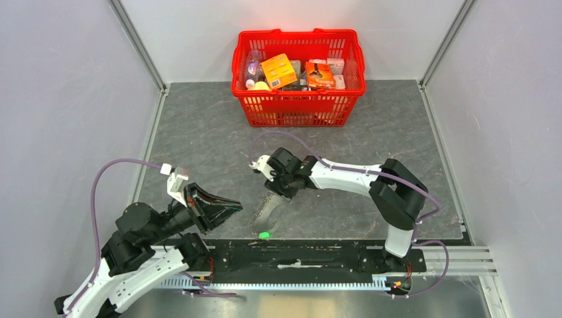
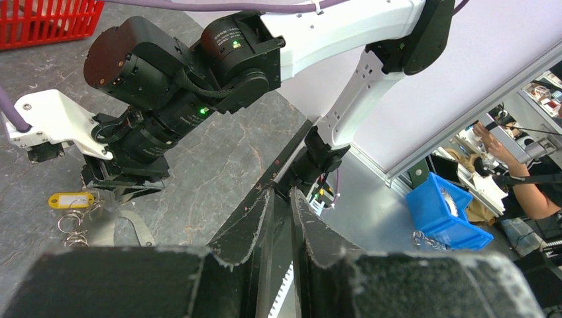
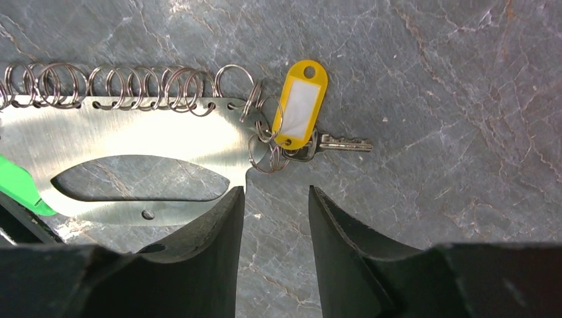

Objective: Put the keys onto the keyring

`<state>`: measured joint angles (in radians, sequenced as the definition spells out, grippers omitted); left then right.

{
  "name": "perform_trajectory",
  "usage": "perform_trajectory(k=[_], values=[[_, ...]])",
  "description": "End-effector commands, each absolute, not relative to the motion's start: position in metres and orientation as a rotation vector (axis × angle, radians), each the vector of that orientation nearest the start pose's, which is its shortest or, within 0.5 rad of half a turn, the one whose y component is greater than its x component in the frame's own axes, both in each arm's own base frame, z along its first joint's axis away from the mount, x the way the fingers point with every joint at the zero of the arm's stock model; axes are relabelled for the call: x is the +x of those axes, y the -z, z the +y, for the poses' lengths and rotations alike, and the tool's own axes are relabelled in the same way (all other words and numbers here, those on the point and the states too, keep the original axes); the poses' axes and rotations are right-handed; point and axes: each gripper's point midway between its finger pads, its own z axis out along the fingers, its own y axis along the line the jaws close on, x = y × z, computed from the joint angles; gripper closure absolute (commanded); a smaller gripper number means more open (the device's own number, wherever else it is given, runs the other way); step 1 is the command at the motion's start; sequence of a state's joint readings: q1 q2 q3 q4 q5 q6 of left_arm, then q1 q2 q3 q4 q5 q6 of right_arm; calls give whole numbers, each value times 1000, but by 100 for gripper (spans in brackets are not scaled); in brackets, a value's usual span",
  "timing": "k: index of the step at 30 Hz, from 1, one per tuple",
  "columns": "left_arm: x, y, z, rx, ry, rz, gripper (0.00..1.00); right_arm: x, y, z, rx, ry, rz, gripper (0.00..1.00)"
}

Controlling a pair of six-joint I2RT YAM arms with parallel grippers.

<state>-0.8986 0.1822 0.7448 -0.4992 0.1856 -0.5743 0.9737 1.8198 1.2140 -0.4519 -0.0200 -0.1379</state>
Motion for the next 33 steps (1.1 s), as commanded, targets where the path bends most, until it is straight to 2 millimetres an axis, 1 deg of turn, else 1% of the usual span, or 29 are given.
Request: perform_trajectory(k=[1, 8, 18, 23, 25, 33], values=[[70, -327, -172, 452, 1266, 1573, 79, 242, -48, 350, -1403, -317, 2173, 53], [71, -325, -173, 452, 1262, 1582, 78, 241, -42, 356, -1407, -330, 2178, 56], [73, -324, -174, 455, 1256, 1587, 78, 240, -32, 356, -1427, -316, 2193, 57], [73, -323, -175, 458, 1253, 1588, 78, 241, -29, 357, -1429, -315, 2193, 59], [73, -323, -175, 458, 1251, 1588, 78, 242, -29, 358, -1427, -311, 2189, 60], [75, -321, -176, 463, 1245, 1598, 78, 245, -29, 362, -1435, -310, 2181, 71]])
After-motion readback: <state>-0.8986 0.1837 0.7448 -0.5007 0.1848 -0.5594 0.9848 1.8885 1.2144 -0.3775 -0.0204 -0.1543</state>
